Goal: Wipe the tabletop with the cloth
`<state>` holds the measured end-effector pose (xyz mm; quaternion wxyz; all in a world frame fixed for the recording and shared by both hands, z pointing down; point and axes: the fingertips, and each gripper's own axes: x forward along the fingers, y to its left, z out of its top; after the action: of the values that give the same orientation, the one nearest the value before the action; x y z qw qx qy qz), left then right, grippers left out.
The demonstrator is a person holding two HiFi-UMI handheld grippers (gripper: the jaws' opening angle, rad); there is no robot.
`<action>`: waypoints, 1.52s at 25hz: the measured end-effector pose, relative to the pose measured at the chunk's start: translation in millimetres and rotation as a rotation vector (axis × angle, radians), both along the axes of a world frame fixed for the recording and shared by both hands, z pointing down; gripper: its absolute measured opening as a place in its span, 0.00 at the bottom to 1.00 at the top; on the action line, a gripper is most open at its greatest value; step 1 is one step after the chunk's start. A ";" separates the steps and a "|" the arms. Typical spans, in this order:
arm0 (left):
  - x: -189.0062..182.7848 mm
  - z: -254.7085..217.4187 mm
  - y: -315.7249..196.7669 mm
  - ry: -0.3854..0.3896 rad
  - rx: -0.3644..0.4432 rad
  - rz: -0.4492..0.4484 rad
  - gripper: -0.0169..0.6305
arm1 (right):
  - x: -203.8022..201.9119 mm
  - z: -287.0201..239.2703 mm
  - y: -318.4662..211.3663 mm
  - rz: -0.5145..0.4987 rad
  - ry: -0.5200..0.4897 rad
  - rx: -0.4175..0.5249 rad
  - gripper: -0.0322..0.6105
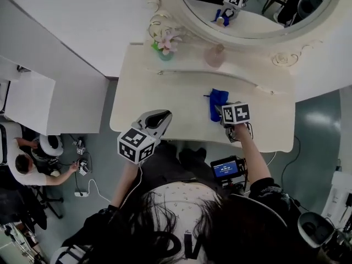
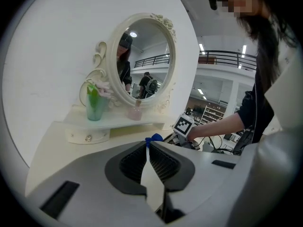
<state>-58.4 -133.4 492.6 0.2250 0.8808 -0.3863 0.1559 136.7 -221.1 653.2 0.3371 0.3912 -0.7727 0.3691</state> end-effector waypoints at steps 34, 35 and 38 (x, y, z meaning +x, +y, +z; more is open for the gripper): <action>194.1 8.4 11.5 -0.020 -0.005 0.085 0.03 | 486.7 3.6 72.5 0.621 0.164 0.010 0.19; 191.6 8.6 13.7 -0.019 -0.007 0.081 0.03 | 487.0 3.2 72.3 0.630 0.175 0.012 0.19; 181.2 7.5 19.1 -0.019 -0.007 0.073 0.03 | 480.9 -1.6 71.2 0.647 0.224 0.024 0.19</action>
<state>122.8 -114.3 500.1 0.2185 0.8920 -0.3553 0.1739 617.6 -149.9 651.6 0.2807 0.6582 -0.5709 0.4027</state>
